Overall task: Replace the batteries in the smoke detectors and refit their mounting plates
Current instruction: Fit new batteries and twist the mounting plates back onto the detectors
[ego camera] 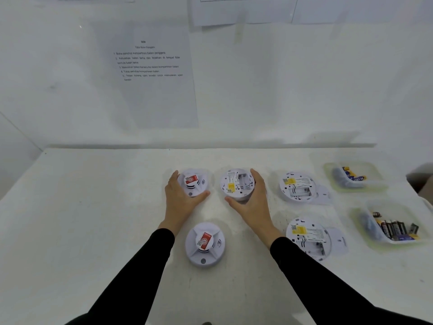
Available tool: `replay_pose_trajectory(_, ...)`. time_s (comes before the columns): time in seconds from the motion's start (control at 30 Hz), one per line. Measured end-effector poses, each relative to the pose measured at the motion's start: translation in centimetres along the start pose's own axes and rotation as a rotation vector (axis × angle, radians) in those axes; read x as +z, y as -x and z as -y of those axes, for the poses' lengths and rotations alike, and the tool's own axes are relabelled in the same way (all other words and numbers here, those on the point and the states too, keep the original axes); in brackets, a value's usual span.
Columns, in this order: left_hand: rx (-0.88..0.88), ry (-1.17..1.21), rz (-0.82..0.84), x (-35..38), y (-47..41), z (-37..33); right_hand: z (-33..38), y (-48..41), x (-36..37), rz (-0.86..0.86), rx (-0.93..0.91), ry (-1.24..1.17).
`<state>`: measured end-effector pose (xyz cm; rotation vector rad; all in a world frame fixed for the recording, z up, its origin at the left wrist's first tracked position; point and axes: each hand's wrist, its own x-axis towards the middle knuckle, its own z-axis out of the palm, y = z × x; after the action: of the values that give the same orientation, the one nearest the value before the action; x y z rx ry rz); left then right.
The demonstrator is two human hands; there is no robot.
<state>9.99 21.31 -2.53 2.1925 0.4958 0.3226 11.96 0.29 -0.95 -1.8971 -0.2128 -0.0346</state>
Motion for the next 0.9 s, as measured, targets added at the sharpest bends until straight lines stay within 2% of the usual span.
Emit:
replay_pose_trajectory(0.1,0.005,0.013,0.023,-0.1,0.2,-0.4,0.2,-0.2,-0.4,-0.010,-0.015,-0.028)
replay_pose_trajectory(0.17,-0.055,0.056,0.020,-0.5,0.7,-1.1,0.7,-0.3,-0.7,-0.025,-0.027,-0.077)
replay_pose_trajectory(0.27,-0.057,0.160,-0.126,-1.5,1.6,-3.3,2.2,-0.3,-2.1,-0.042,-0.081,-0.134)
replay_pose_trajectory(0.33,-0.009,0.345,-0.181,-2.0,2.4,-5.9,3.4,-0.3,-3.5,-0.043,-0.130,-0.162)
replay_pose_trajectory(0.4,0.014,0.564,-0.089,-1.8,2.8,-9.0,4.7,-0.3,-5.3,-0.062,-0.187,-0.163)
replay_pose_trajectory(0.53,-0.100,1.193,0.426,0.4,4.5,-15.7,7.3,0.3,-9.0,-0.143,-0.273,-0.169)
replay_pose_trajectory(0.6,-0.133,1.392,0.615,2.0,5.8,-18.3,8.0,0.9,-10.7,-0.186,-0.281,-0.190)
replay_pose_trajectory(0.7,-0.129,1.543,0.698,4.5,7.6,-21.8,8.3,1.4,-13.5,-0.247,-0.257,-0.277)
replay_pose_trajectory(0.9,-0.182,1.515,0.612,9.5,9.0,-27.5,7.5,2.4,-19.5,-0.247,-0.289,-0.247)
